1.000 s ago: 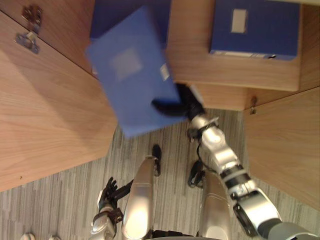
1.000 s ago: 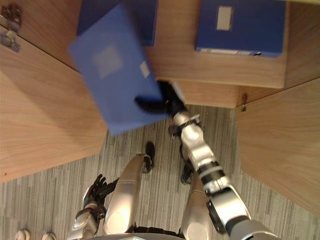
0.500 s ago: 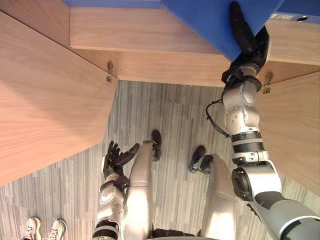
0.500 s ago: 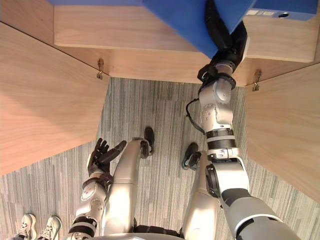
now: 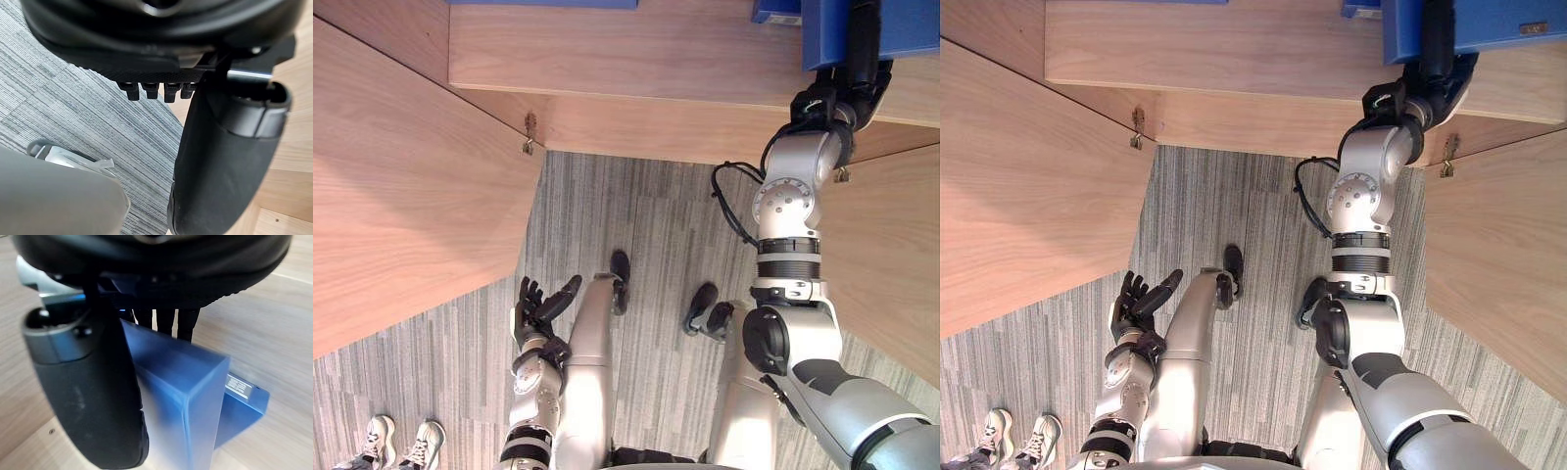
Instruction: Walk over to the cabinet, pick up the folder, carry it to the office cabinet, place the folder inside the office cabinet, then close the office cabinet door
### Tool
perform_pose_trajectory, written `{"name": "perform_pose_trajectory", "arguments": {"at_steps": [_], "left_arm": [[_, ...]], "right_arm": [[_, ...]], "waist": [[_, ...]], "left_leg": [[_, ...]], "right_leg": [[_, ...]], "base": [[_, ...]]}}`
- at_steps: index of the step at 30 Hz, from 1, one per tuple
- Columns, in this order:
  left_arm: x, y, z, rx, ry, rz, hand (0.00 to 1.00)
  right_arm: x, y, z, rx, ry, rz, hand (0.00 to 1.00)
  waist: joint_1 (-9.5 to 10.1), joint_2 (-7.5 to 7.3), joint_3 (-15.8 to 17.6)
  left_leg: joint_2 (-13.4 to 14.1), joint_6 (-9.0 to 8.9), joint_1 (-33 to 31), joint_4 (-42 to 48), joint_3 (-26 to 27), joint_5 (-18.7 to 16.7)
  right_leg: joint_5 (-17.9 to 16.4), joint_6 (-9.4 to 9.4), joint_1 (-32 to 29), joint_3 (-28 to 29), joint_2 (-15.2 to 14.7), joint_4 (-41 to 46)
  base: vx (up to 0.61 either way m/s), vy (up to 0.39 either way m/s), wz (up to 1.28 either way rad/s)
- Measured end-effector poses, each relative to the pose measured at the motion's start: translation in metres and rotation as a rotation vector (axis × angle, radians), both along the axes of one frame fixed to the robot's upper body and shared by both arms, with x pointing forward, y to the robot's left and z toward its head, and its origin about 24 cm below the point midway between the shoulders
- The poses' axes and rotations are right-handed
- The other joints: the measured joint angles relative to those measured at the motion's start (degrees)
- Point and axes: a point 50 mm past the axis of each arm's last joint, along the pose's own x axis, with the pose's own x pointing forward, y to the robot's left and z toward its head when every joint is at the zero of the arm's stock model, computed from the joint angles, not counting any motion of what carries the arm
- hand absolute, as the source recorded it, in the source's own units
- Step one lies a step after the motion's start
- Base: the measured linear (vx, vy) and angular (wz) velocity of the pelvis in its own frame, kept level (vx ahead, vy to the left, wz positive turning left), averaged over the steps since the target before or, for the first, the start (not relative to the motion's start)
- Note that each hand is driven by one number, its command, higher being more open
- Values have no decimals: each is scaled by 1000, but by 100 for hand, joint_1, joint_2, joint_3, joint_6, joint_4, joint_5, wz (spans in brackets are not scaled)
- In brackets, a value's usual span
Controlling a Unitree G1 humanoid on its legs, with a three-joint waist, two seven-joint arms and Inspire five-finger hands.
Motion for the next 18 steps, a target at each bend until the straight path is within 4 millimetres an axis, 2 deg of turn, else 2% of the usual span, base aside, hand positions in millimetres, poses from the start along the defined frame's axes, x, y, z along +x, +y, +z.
{"name": "perform_pose_trajectory", "arguments": {"at_steps": [5, 10, 14, 15, 18], "left_arm": [[0, 0, 0, 0, 0, -2, 100], [-1, 3, -5, 5, 20, -12, 100], [-3, 3, -10, 0, 39, -32, 100], [-4, 3, -12, -12, 37, -35, 100], [-6, 5, -15, -4, 49, -44, 100]], "right_arm": [[3, 15, -8, -141, -8, 79, 100], [13, 35, -13, -392, 21, 191, 100], [20, 36, -25, -518, 75, 243, 100], [21, 36, -29, -565, 88, 260, 0], [25, 34, -35, -666, 120, 284, 0]], "waist": [[-44, -1, -1], [-140, -6, -2], [-180, -32, -8], [-191, -39, -12], [-250, -77, -29]], "left_leg": [[2, -3, 115, -59, -3, 2], [45, -2, 190, -133, -4, 4], [55, 0, 490, -399, 81, 53], [55, 0, 573, -499, 106, 80], [54, 7, 677, -691, 131, 153]], "right_leg": [[7, 8, 141, -32, 5, -101], [50, 30, 237, -46, 65, -235], [172, 4, 497, -58, 87, -515], [214, 12, 571, -59, 99, -619], [314, 12, 682, -93, 127, -834]], "base": [[-37, -52, 0], [-14, -52, -4], [0, -42, -6], [-1, -27, -6], [-4, -18, -2]]}}
